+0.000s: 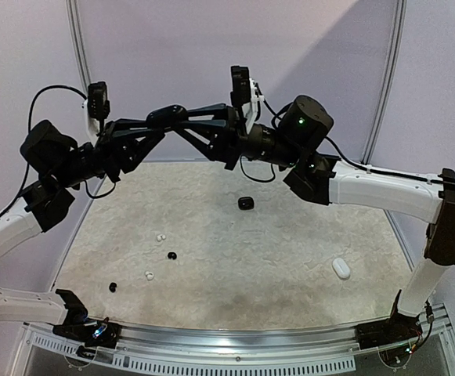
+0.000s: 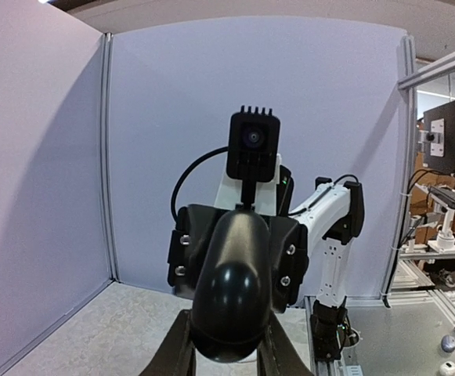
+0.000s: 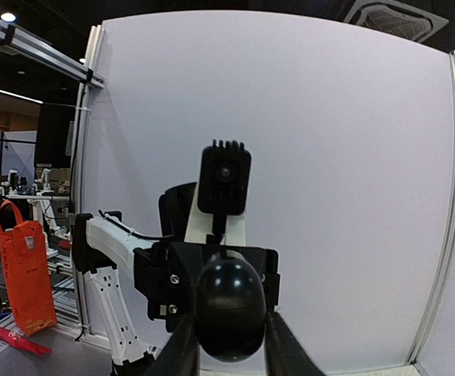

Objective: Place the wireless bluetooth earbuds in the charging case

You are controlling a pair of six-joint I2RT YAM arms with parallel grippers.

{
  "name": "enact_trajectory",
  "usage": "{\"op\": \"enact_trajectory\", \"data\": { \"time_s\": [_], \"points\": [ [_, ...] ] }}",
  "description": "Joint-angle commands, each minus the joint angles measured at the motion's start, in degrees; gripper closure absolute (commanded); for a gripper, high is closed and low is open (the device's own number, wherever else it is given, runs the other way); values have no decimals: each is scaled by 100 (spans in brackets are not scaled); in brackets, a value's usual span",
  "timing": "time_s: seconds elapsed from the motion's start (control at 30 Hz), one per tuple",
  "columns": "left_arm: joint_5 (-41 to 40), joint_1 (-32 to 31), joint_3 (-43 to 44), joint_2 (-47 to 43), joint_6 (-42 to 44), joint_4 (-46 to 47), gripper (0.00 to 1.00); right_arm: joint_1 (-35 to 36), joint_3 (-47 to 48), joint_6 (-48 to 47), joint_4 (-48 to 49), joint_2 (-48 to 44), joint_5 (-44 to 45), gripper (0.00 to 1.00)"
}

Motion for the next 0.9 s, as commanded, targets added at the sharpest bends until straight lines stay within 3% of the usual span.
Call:
{"op": "enact_trajectory", "data": {
  "time_s": [0.0, 0.1, 0.33, 0.47, 0.87],
  "points": [
    [-12, -78, 140, -187, 638, -755, 100, -1, -43, -471, -1278, -84, 270, 54],
    [-19, -47, 199, -280, 1347, -1629, 100, -15, -34, -915, -2058, -333, 409, 37],
    [-246, -16, 399, -410, 3357, -3871, 100, -16, 476, -2041, -4320, -781, 661, 12],
    [-458, -16, 436, -462, 3837, -4257, 100, 110, 918, -2597, -5303, -558, 822, 10],
    [-400, -18, 393, -503, 4053, -4315, 100, 262, 1746, -3134, -6075, 179, 730, 11]
  ]
}}
